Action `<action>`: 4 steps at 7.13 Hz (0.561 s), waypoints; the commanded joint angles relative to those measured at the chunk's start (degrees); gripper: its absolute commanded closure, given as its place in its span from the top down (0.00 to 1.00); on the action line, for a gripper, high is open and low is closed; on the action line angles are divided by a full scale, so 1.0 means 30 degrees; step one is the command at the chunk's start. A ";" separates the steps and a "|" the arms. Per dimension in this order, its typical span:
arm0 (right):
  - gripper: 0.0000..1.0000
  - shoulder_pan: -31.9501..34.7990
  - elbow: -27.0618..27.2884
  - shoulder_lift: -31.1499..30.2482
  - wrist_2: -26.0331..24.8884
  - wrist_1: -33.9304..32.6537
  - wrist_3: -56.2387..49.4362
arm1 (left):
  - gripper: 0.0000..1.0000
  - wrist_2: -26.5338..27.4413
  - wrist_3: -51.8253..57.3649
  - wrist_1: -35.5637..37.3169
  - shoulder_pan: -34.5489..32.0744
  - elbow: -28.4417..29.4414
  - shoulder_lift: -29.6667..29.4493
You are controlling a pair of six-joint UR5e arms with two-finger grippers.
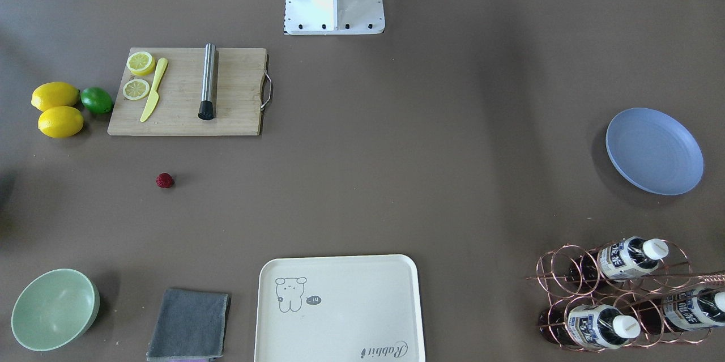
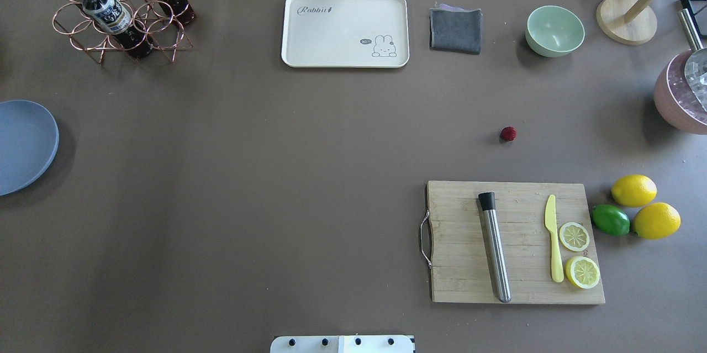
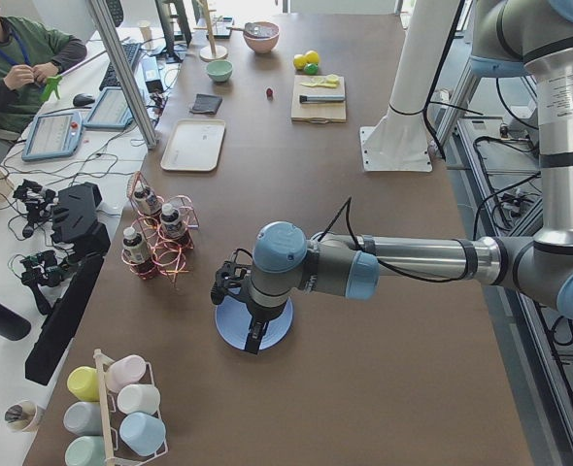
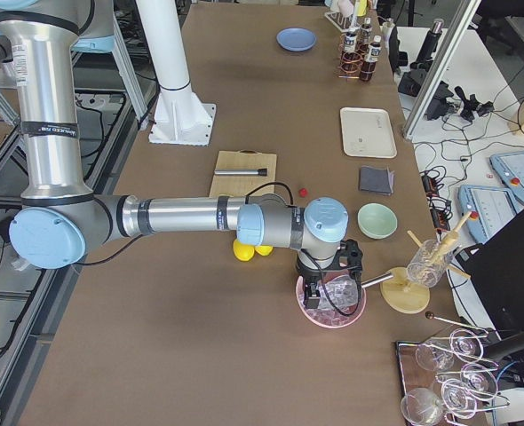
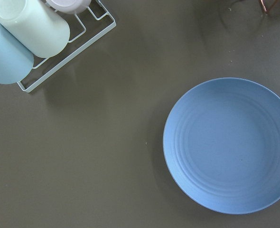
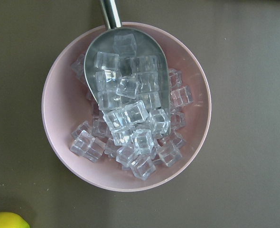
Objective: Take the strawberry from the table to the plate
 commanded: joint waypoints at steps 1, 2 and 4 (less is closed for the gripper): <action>1.00 -0.0008 0.0042 -0.0187 0.0033 0.0000 0.0029 | 0.98 0.0001 0.0116 -0.0029 0.0000 -0.0089 0.0002; 1.00 0.0021 0.0274 -0.0392 0.0062 0.0000 0.0029 | 0.98 -0.0086 0.0117 0.0000 0.0029 -0.0118 0.0002; 1.00 0.0021 0.0335 -0.0452 0.0063 0.0000 0.0058 | 0.98 -0.0146 0.0117 -0.0029 0.0262 -0.0177 0.0118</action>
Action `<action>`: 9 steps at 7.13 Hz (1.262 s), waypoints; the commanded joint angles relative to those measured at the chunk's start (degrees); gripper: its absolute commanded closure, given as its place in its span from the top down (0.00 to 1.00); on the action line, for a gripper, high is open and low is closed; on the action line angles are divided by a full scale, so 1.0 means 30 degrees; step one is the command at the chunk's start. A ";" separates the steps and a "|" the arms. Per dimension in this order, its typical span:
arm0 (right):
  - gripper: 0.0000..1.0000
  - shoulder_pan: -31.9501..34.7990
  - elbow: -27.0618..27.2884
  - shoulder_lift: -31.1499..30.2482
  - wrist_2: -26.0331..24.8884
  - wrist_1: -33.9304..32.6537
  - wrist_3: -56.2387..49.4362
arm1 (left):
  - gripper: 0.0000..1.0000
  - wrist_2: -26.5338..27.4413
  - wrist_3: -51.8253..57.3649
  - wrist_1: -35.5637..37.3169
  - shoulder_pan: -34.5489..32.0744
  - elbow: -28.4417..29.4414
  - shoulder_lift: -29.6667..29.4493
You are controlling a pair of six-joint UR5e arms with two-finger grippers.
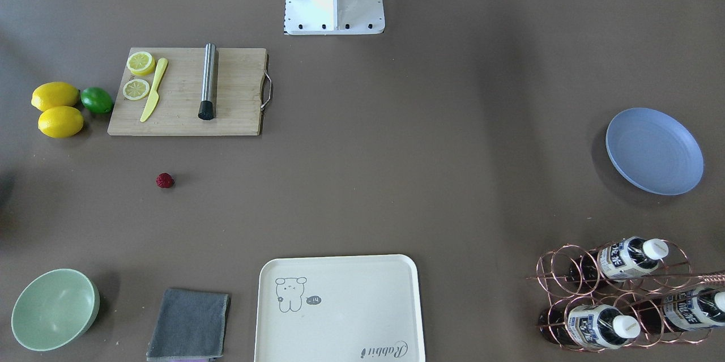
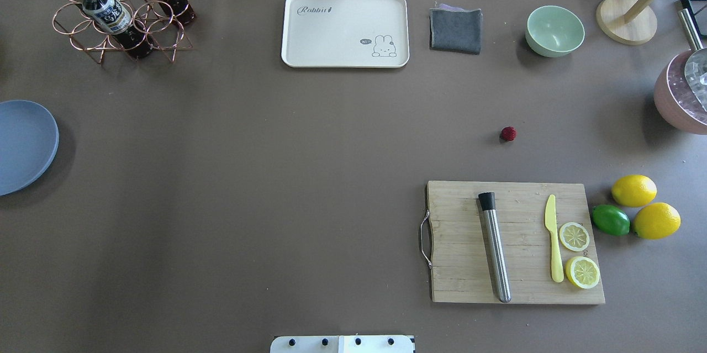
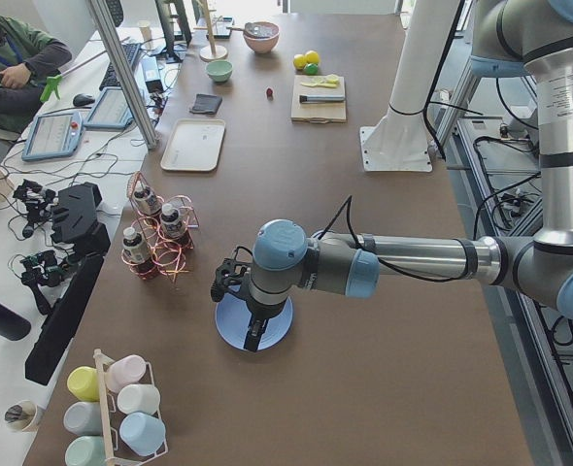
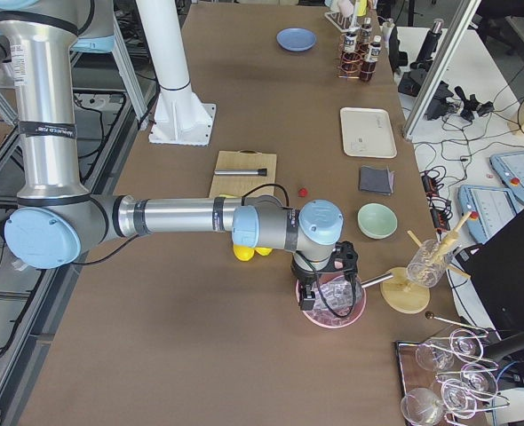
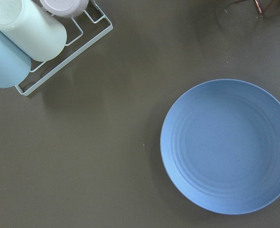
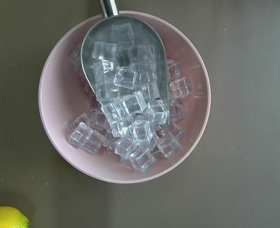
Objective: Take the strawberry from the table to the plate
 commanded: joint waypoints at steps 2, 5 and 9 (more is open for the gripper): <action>1.00 -0.0025 0.0089 -0.0048 0.0004 0.0000 0.0023 | 0.98 -0.0071 0.0004 -0.0021 0.0445 -0.0077 0.0111; 1.00 0.0004 0.0089 -0.0077 0.0004 0.0000 0.0023 | 0.98 -0.0071 0.0004 -0.0021 0.0563 -0.0048 0.0082; 1.00 -0.0025 0.0089 -0.0077 0.0004 0.0000 0.0023 | 0.98 -0.0071 0.0004 -0.0021 0.0563 -0.0048 0.0082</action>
